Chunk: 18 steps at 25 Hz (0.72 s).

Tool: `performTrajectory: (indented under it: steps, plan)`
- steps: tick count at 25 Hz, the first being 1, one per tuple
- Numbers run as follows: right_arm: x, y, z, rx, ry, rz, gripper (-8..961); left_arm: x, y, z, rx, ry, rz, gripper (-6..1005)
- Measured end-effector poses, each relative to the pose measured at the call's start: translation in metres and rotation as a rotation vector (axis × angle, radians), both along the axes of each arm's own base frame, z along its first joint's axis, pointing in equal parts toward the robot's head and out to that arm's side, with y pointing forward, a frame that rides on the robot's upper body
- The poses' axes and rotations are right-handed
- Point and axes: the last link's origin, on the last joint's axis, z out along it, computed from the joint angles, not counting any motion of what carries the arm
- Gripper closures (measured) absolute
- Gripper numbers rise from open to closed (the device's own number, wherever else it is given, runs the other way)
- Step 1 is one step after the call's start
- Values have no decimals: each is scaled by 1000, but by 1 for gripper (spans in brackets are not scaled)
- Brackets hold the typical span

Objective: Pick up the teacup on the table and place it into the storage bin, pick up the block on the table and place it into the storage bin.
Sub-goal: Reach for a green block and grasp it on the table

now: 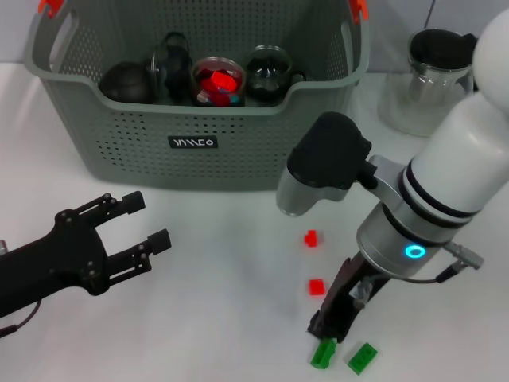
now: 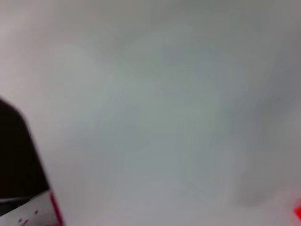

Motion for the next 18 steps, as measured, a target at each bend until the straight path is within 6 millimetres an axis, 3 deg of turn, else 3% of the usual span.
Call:
performTrajectory:
  steps: [5, 8, 18]
  plan:
    - [-4, -16, 2, -101, 33, 8, 895, 0, 0, 0, 0, 0, 0, 246]
    - [-3, -21, 2, -141, 29, 9, 731, 0, 0, 0, 0, 0, -1, 246]
    - [9, -24, -7, -174, 22, -20, 488, 0, 0, -1, 0, -1, 2, 247]
